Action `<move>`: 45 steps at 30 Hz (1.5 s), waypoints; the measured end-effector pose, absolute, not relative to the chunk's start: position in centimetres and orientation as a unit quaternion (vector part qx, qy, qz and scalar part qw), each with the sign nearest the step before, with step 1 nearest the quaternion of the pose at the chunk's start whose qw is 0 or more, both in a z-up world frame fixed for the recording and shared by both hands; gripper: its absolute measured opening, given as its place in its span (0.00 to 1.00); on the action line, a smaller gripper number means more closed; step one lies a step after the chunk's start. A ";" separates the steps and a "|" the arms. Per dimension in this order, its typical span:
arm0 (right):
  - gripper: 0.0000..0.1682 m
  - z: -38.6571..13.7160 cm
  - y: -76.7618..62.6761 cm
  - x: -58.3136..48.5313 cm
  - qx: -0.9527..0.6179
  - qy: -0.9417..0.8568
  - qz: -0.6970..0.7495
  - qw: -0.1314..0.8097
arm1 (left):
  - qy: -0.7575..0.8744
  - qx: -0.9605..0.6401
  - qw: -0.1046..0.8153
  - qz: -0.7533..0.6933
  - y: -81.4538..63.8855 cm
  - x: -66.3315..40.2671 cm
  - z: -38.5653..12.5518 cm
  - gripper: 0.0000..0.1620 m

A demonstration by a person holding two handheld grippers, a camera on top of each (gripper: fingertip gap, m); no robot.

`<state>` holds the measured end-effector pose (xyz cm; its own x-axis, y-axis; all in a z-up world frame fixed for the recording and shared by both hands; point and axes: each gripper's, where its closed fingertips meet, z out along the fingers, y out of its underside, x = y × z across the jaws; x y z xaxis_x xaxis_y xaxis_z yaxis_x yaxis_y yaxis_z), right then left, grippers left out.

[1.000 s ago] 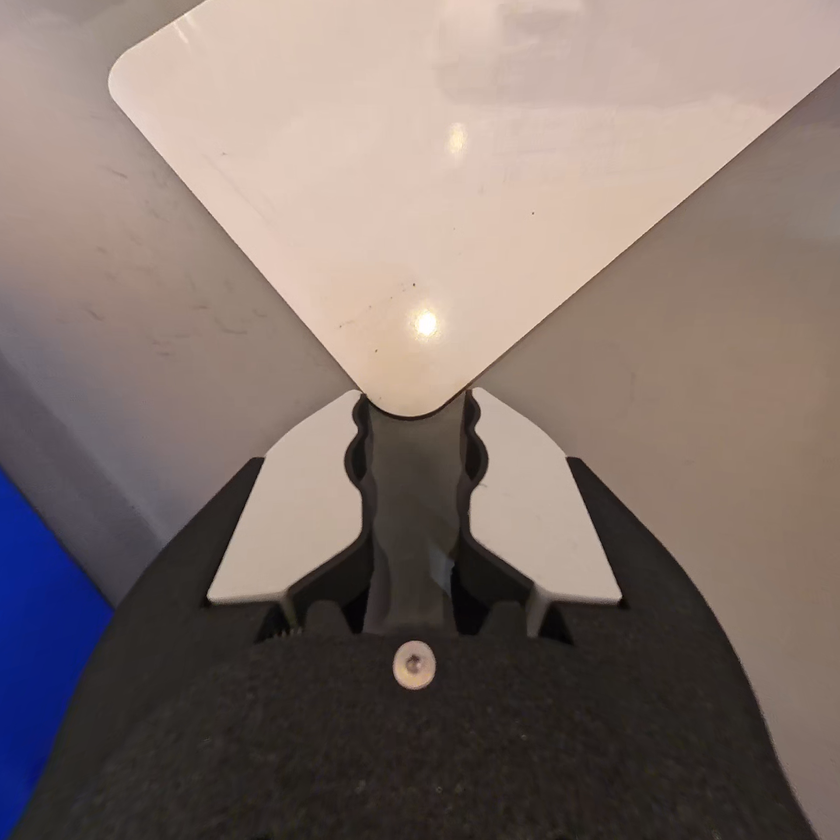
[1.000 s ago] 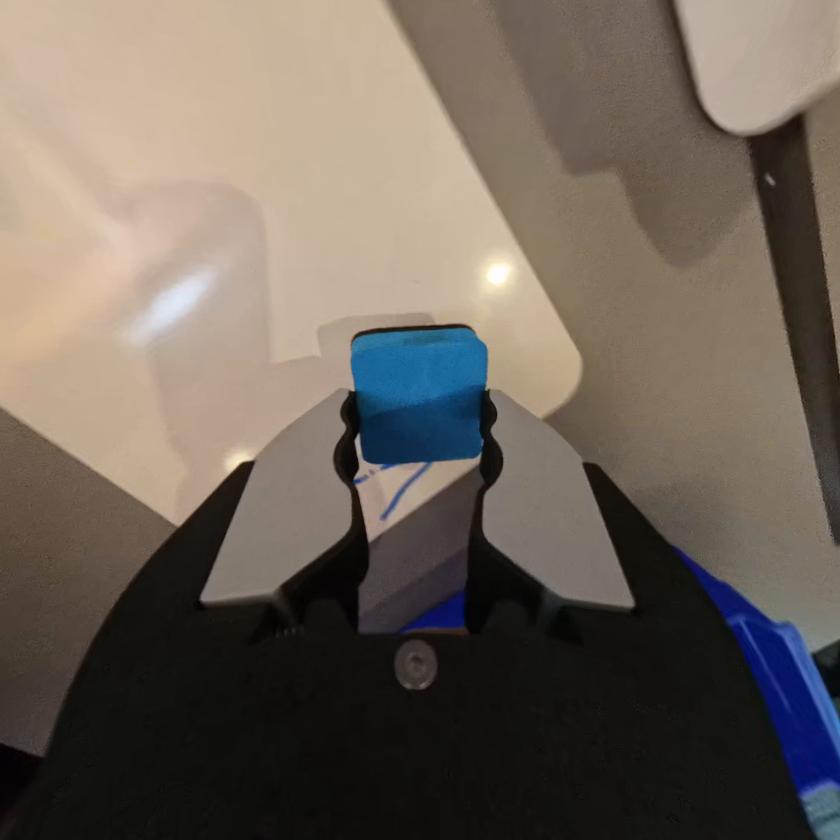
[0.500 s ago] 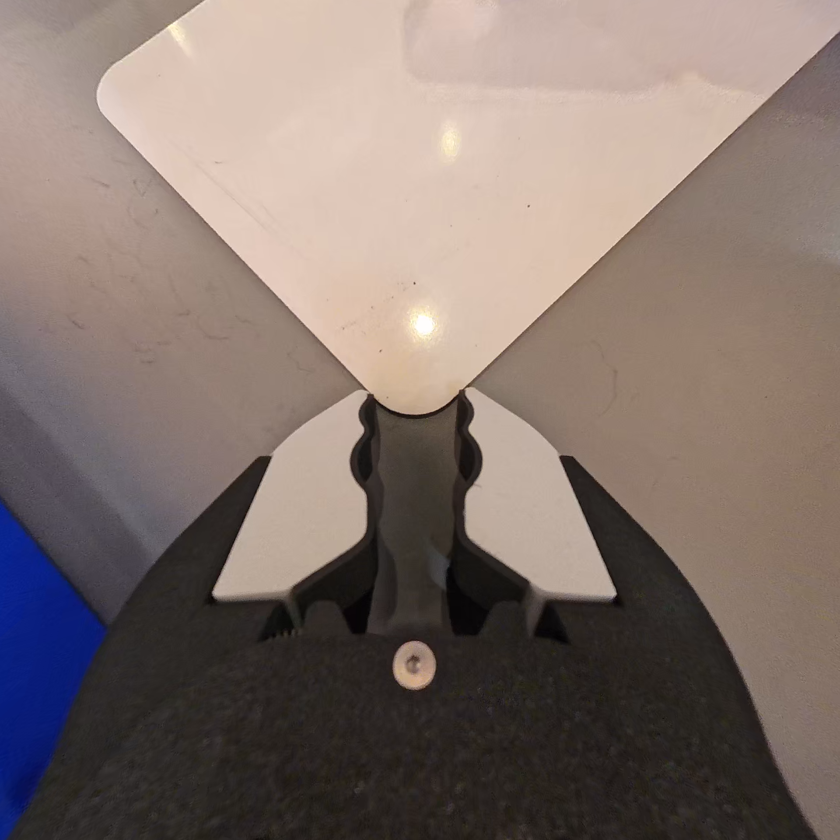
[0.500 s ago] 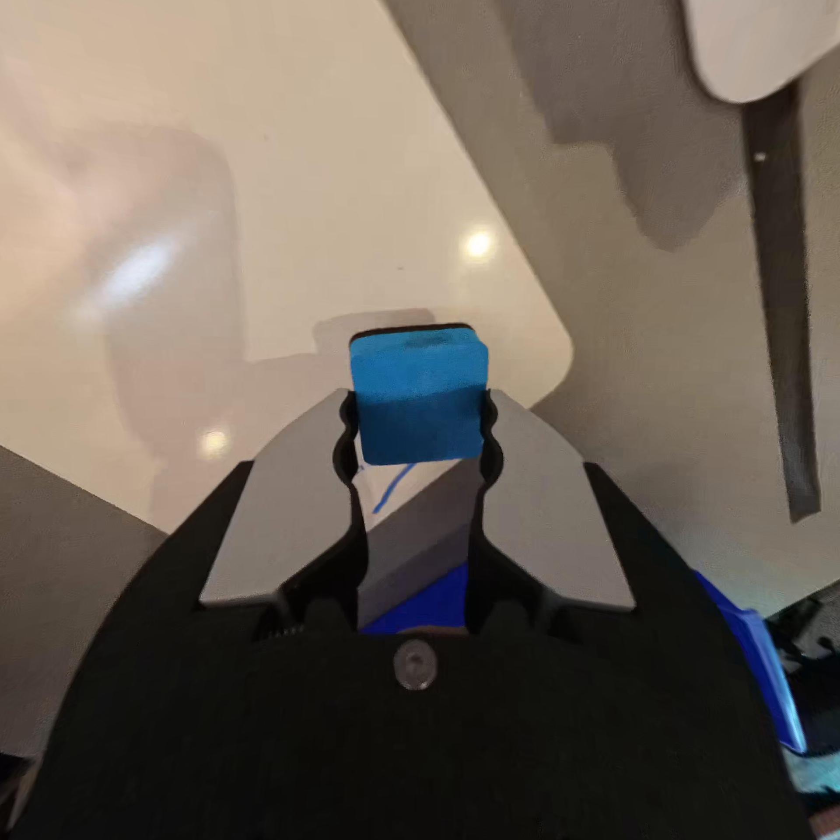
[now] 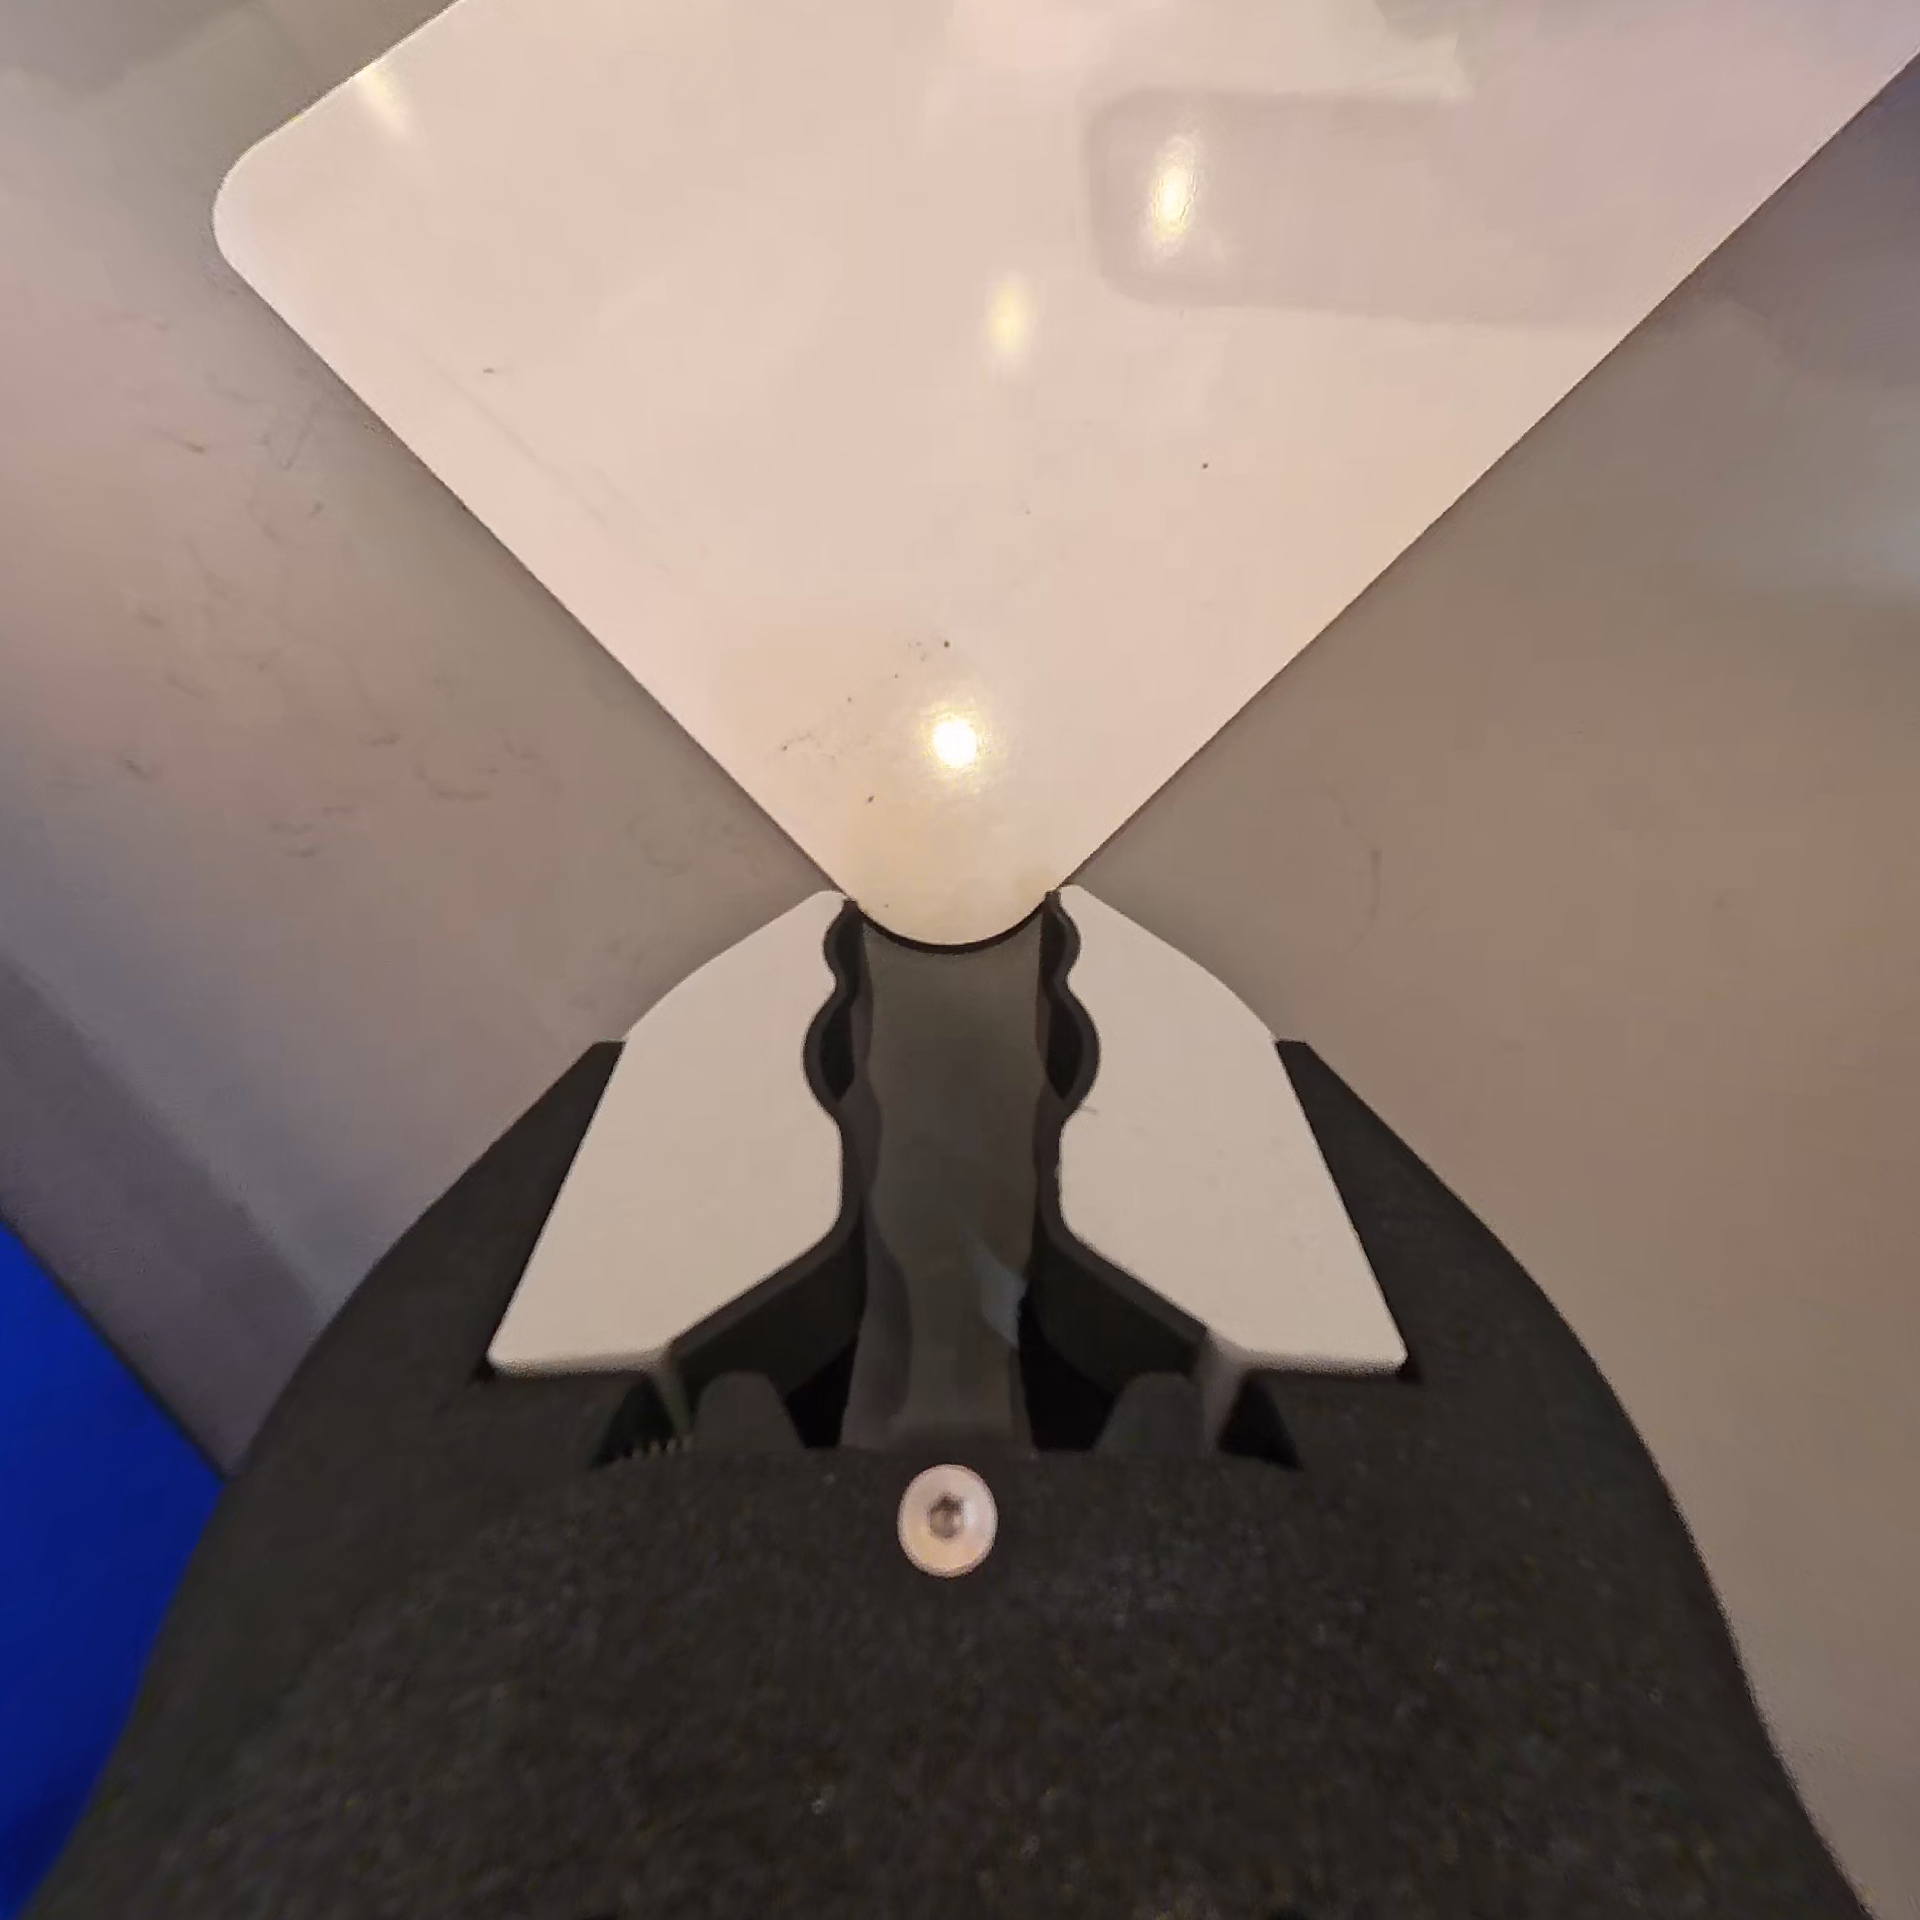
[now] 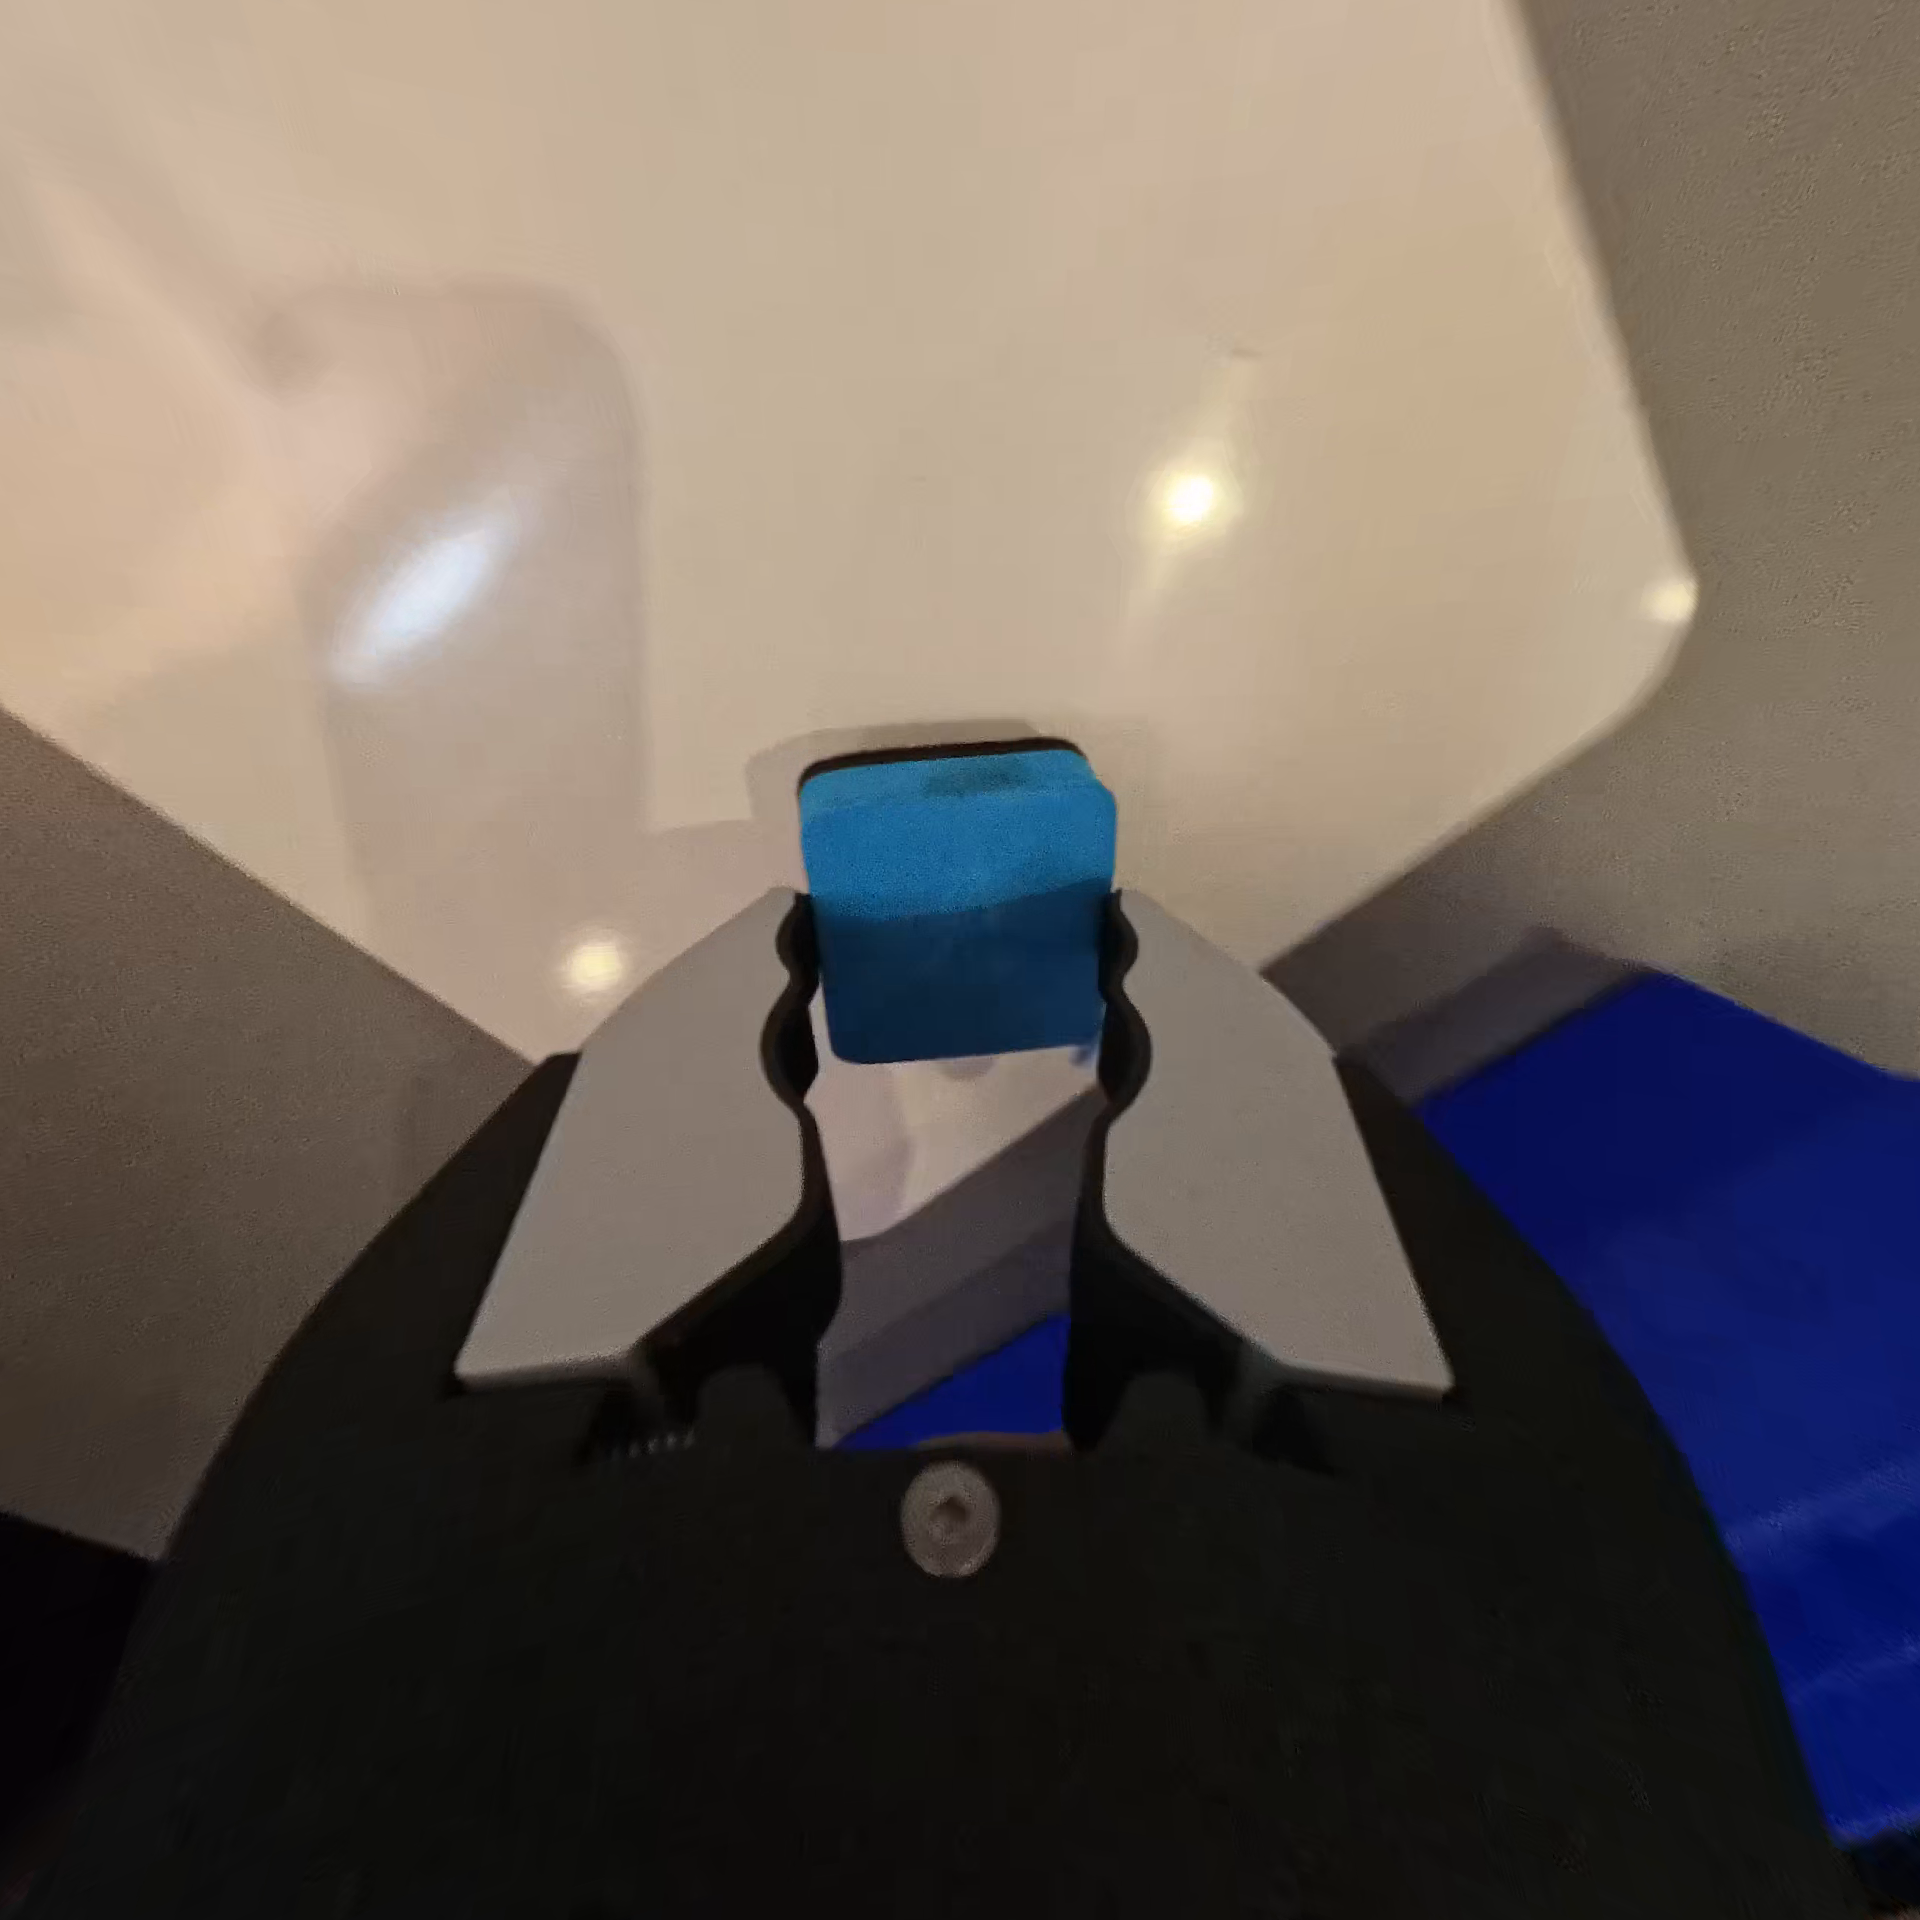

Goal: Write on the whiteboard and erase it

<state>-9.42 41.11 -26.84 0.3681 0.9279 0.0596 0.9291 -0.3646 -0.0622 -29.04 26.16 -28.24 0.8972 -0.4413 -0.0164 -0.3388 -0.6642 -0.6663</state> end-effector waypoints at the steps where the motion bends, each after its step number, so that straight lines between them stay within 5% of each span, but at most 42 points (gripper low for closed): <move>1: 0.31 -25.9 42.7 -8.4 -0.840 -0.538 -0.024 0.065 | 0.215 -0.909 0.349 -0.074 26.2 -29.0 -28.2 0.20; 6: 0.31 -25.1 44.4 -5.6 -0.881 -0.470 0.020 0.052 | 0.213 -0.911 0.347 -0.071 26.1 -29.0 -28.2 0.20; 9: 0.40 -26.3 43.2 -5.5 -0.872 -0.488 0.018 0.041 | 0.214 -0.910 0.348 -0.072 26.1 -29.0 -28.2 0.20; 15: 0.27 -25.1 44.7 -5.1 -0.863 -0.495 -0.020 0.098 | 0.213 -0.909 0.350 -0.071 26.1 -28.9 -28.2 0.20; 24: 0.13 -26.1 43.3 -6.9 -0.874 -0.481 0.029 0.067 | 0.215 -0.909 0.350 -0.071 26.1 -28.9 -28.2 0.20; 45: 0.25 -25.6 44.1 -6.5 -0.888 -0.451 0.051 0.078 | 0.211 -0.909 0.353 -0.073 26.1 -28.7 -28.2 0.21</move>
